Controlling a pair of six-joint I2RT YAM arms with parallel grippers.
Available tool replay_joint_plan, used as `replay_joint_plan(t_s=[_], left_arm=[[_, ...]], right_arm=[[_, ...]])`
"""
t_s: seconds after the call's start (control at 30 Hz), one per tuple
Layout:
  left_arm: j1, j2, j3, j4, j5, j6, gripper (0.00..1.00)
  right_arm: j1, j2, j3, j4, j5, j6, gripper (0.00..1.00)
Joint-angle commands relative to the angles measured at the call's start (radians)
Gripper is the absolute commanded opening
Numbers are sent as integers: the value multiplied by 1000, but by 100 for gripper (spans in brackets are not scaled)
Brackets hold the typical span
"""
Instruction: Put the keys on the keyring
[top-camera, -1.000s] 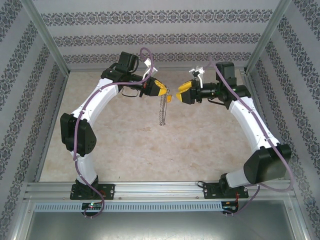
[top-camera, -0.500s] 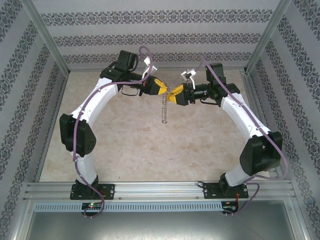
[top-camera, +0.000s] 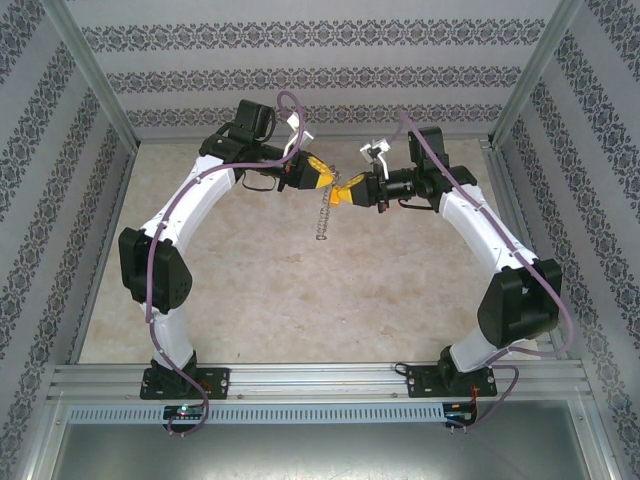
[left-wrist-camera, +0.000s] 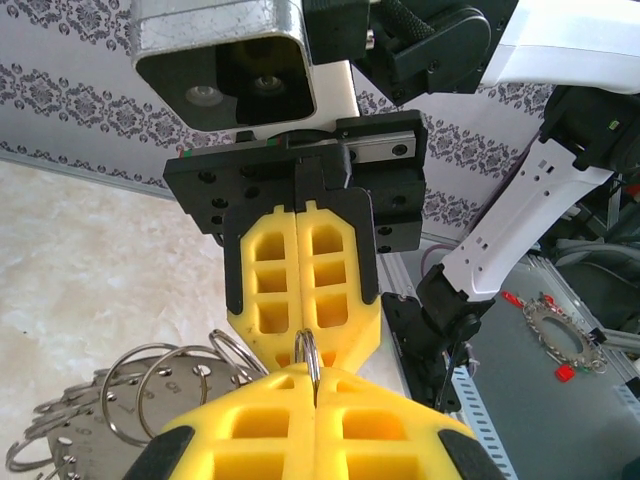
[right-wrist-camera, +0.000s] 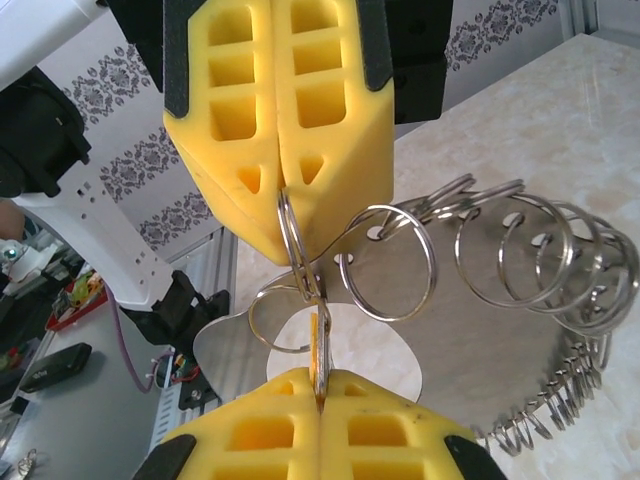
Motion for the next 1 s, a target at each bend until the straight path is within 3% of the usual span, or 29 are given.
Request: replay_joint_plan(t_s=[0.0,0.23,0.3,0.37,0.6,0.97], left_arm=[[-10,-51,27,51,32,-21,0],[-9,-53,19,65,27,-32,0],[-9,-57,16,65,25,-33,0],[-10,-57,11,68,23,-32,0],[-9,-56,9,65,23,-30,0],[-9,-65,9,63,27,-30,0]], right_arm=[[26,6,29,-46,-2,-48,0],[72,63,95,-139,45,-97,0],[68,55,96,-144,62,-97,29],[48,26,76,-132,66,-88,37],[-33,-104,7,-70,25,-40,38],[-25,-127,49,60,22,59,35]])
